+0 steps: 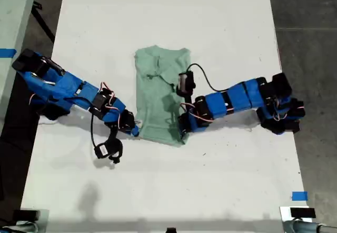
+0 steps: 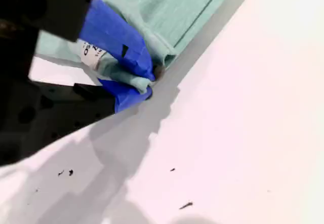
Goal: Fold t-shirt
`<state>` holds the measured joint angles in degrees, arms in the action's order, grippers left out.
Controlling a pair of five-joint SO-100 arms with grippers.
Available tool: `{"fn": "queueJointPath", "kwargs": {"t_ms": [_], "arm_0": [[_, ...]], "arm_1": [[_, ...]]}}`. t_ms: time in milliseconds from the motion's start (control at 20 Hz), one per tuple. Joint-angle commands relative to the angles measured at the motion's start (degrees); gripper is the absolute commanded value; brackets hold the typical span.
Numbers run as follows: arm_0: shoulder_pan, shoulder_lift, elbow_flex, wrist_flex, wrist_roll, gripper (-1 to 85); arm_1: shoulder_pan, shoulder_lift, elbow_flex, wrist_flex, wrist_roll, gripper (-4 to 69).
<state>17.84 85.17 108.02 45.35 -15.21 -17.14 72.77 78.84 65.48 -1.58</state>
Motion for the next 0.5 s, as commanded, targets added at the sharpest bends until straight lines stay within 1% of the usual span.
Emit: {"fn": "queueJointPath", "kwargs": {"t_ms": [0, 100, 150, 200, 250, 300, 350, 400, 450], "arm_0": [[6.9, 2.1, -5.4, 0.9, -2.5, 0.0], [9.4, 0.0, -9.1, -2.0, -2.6, 0.0], [10.1, -1.5, -11.4, -2.1, -2.5, 0.0], [10.5, -1.8, -12.7, -2.1, -2.4, 0.0], [10.4, -1.0, -13.4, -2.1, -2.0, 0.0], [9.5, 0.5, -13.7, -1.6, -1.1, 0.0], [8.2, 2.6, -13.5, -0.9, -0.1, 0.0], [6.1, 4.9, -13.7, 0.7, 2.0, 0.0], [3.3, 7.7, -14.1, 2.9, 4.5, 0.0]], "arm_1": [[-6.0, 15.1, 9.3, -5.7, 4.7, -1.1], [-8.9, 17.6, 13.3, -12.1, 7.0, -1.1], [-9.8, 17.6, 13.6, -14.8, 7.5, -1.1], [-10.1, 17.8, 13.7, -16.2, 7.7, -1.1], [-9.7, 18.5, 13.8, -16.3, 7.2, -1.1], [-8.2, 20.7, 15.3, -16.4, 6.9, -1.1], [-5.9, 24.4, 18.4, -18.5, 5.8, -1.1], [-2.9, 28.7, 21.6, -20.2, 3.7, -1.1], [0.4, 32.8, 24.1, -20.0, 1.5, -1.1]]}}
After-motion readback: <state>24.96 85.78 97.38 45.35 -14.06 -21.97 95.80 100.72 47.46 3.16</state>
